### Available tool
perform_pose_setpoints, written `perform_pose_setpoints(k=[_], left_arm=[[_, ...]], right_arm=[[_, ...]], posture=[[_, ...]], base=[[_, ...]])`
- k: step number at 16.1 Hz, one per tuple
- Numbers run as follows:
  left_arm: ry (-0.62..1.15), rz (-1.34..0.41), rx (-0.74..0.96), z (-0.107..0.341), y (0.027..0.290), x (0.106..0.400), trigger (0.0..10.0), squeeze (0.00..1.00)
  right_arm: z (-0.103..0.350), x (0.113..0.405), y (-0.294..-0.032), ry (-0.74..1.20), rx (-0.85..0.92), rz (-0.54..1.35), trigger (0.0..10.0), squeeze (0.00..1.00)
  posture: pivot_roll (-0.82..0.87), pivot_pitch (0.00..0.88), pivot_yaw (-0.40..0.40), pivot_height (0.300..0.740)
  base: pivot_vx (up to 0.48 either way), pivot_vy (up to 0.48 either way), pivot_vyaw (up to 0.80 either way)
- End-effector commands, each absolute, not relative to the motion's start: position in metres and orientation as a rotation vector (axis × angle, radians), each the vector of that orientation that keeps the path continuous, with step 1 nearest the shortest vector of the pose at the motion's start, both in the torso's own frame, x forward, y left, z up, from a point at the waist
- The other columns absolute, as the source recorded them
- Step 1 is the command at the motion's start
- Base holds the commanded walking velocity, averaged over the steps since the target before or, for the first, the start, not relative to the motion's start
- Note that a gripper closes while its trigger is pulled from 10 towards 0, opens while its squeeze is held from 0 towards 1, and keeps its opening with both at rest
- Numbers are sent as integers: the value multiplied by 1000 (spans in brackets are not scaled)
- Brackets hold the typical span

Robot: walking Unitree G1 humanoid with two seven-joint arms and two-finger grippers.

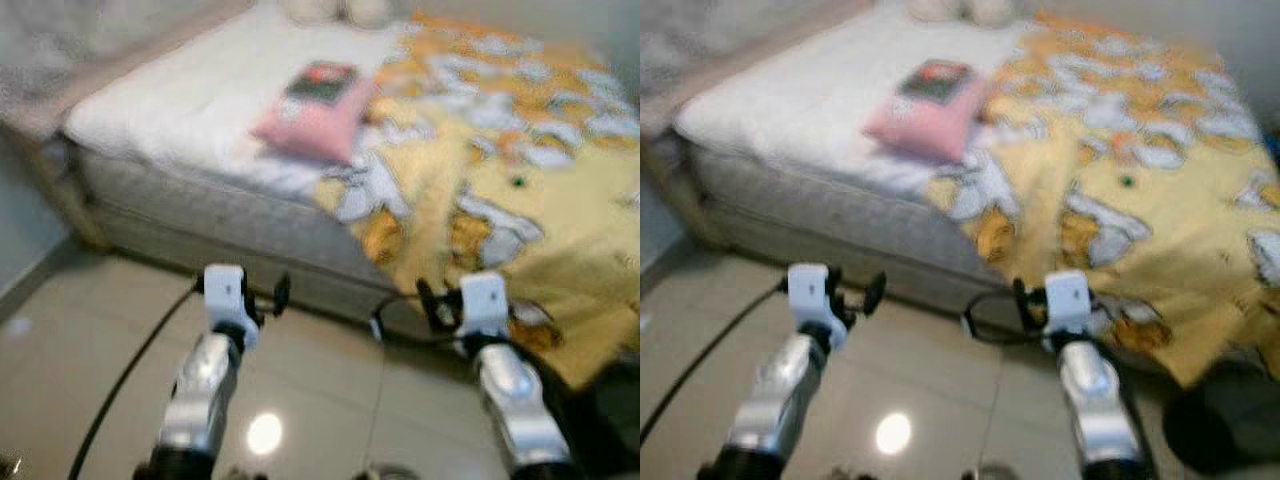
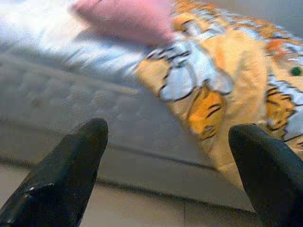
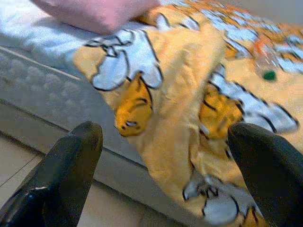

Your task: Clean up the room

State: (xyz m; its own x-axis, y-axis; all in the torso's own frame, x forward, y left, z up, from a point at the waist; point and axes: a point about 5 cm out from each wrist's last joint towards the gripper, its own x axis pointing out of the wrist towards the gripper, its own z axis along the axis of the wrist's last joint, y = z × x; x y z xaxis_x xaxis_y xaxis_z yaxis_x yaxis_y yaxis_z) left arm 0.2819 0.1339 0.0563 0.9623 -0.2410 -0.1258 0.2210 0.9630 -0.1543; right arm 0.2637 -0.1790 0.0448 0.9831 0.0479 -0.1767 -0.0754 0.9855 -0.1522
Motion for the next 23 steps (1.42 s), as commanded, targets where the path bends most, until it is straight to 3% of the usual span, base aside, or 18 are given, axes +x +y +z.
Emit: perform_pose_setpoints(k=[1, 6, 12, 16, 18, 21, 22, 23], left_arm=[[120, -269, -122, 65, 126, 287, 10000, 0], [123, -236, -102, 66, 127, 293, 10000, 0], [123, -152, -224, 61, 122, 291, 10000, 0], [145, -167, -166, 52, 125, 280, 10000, 0], [100, -180, -169, 64, 121, 290, 10000, 0], [-80, -122, -31, 97, 131, 299, 10000, 0], [-103, -76, 15, 102, 138, 298, 10000, 306], [-91, -102, 7, 101, 135, 297, 10000, 1000]], right_arm=[[46, 265, -181, 168, -160, 45, 10000, 0], [45, 263, -180, 159, -134, 32, 10000, 0], [62, 272, -177, 88, -178, 74, 10000, 0], [63, 276, -184, 94, -192, 65, 10000, 0], [62, 278, -181, 98, -197, 85, 10000, 0], [85, 286, -181, -46, -97, 16, 10000, 0], [89, 287, -179, -59, -98, 15, 10000, 0], [88, 287, -179, -53, -99, 18, 10000, 0]], posture=[[-171, 0, 13, 732], [-192, 0, 40, 732], [-220, 0, 28, 732], [-210, 0, 13, 732], [-201, 0, 17, 732], [-200, 0, 44, 732], [-202, 0, 49, 732], [-202, 0, 49, 732]], base=[[319, -356, -781], [129, -141, -774], [204, 0, 0], [314, 0, 0], [0, 0, 0], [0, 0, 0], [0, 0, 0], [0, 0, 0]])
